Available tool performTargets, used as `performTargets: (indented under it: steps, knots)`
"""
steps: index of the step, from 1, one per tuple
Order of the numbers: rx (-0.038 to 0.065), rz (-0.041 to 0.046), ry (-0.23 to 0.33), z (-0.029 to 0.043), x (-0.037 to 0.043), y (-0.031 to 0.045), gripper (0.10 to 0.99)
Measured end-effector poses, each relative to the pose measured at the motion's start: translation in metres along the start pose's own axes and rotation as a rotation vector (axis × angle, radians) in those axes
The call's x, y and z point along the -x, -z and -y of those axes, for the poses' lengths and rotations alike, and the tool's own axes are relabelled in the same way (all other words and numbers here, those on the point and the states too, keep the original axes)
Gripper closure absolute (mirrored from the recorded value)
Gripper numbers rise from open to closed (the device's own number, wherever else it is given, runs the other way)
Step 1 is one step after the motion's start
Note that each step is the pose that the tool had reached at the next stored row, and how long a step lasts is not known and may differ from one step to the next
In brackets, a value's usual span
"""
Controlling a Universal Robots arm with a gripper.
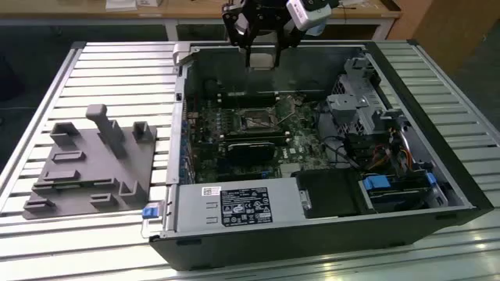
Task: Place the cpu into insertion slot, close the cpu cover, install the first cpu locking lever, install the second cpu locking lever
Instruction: 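Place the cpu into insertion slot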
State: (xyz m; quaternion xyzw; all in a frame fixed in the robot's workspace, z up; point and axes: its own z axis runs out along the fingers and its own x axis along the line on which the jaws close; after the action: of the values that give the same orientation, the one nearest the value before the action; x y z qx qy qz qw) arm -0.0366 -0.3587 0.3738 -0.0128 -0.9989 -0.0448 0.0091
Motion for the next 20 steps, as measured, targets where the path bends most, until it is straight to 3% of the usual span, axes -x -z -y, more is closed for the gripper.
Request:
performTargets:
  steps: [12, 16, 20]
  knots:
    - [0.000, 0.0000, 0.000, 0.0000, 0.0000, -0.0003, 0.545]
    - [-0.001, 0.0000, 0.000, 0.0002, 0.0002, -0.0040, 0.545]
    - [-0.009, 0.0002, 0.000, -0.0006, 0.0009, -0.0091, 0.545]
